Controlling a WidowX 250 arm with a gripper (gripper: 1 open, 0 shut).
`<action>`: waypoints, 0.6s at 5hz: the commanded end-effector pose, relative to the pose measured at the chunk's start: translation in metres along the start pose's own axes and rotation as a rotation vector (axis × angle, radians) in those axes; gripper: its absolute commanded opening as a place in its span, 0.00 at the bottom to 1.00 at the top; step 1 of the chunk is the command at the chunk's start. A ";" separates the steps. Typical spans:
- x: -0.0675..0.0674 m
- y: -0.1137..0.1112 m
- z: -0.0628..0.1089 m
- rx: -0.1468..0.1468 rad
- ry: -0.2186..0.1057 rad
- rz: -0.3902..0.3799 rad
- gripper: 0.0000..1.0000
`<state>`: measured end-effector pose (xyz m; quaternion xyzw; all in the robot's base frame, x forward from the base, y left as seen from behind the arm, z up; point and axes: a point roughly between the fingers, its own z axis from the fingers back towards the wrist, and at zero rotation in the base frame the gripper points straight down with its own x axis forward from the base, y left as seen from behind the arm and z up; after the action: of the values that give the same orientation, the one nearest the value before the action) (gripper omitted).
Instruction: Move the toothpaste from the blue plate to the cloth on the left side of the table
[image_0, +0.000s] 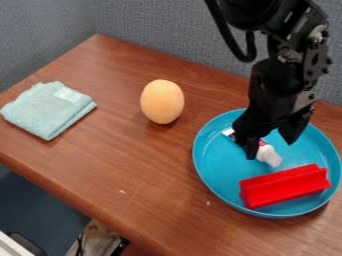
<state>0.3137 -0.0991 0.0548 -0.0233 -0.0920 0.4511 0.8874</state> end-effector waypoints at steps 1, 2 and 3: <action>0.000 -0.008 0.024 -0.072 -0.026 -0.009 1.00; -0.001 -0.008 0.023 -0.074 -0.029 -0.003 1.00; -0.001 -0.008 0.022 -0.079 -0.034 0.004 1.00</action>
<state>0.3136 -0.0975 0.0562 -0.0273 -0.1007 0.4623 0.8806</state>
